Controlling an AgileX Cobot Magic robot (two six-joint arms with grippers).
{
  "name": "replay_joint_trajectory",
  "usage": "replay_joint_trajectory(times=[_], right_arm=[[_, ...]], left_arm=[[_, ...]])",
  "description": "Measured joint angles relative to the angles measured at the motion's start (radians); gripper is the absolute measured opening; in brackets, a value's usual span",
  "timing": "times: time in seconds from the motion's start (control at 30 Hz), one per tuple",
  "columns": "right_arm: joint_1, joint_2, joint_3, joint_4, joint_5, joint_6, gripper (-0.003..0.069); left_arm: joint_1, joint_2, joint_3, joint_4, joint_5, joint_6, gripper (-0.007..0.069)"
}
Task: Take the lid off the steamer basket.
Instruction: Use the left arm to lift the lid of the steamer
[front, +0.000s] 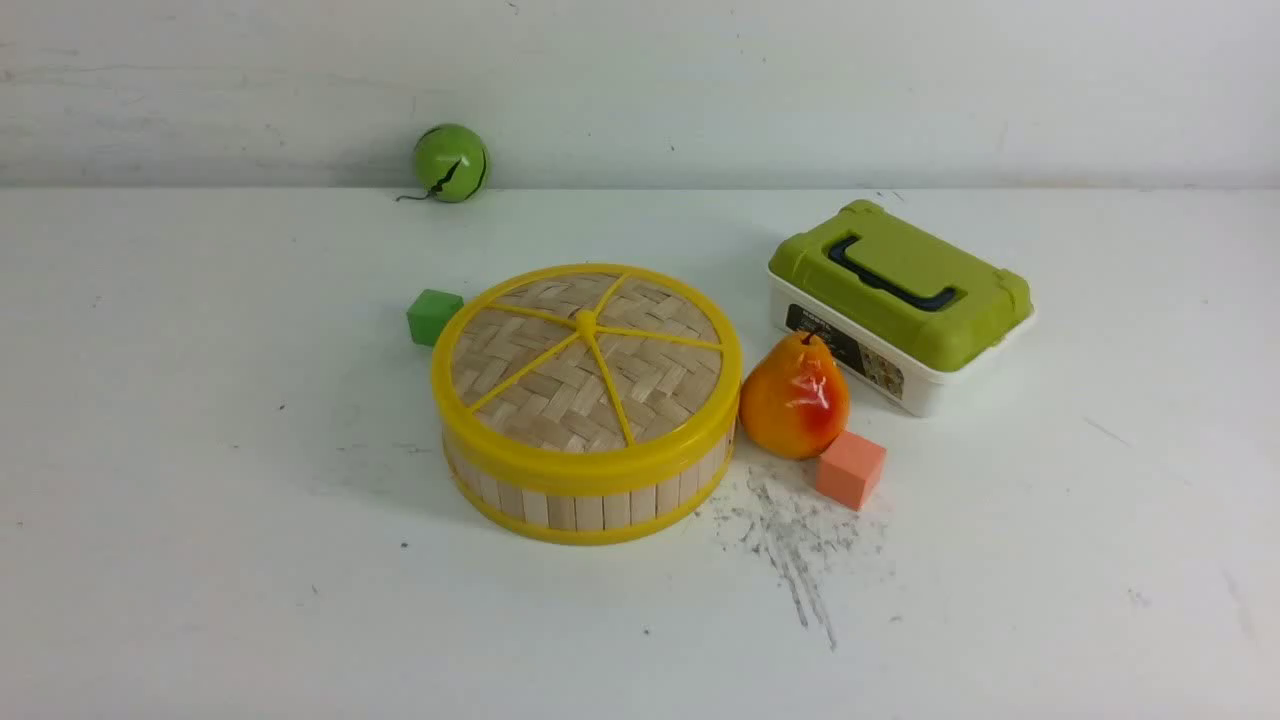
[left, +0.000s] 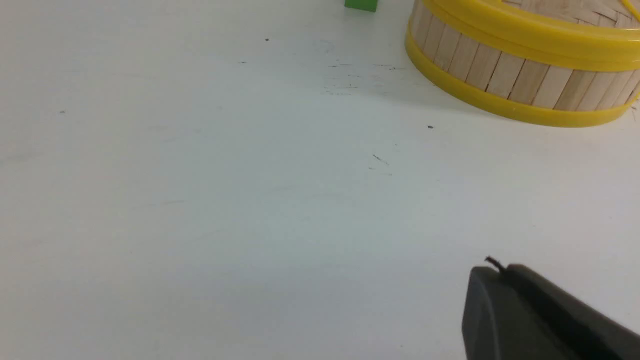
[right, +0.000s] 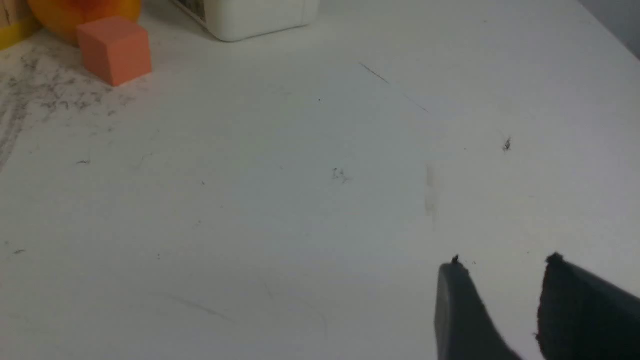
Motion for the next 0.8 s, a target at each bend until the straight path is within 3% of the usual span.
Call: replay_joint_trajectory(times=[0.8], right_arm=[[0.0, 0.0, 0.0, 0.0, 0.0, 0.0, 0.024]], left_arm=[[0.0, 0.0, 0.0, 0.0, 0.0, 0.0, 0.0007]])
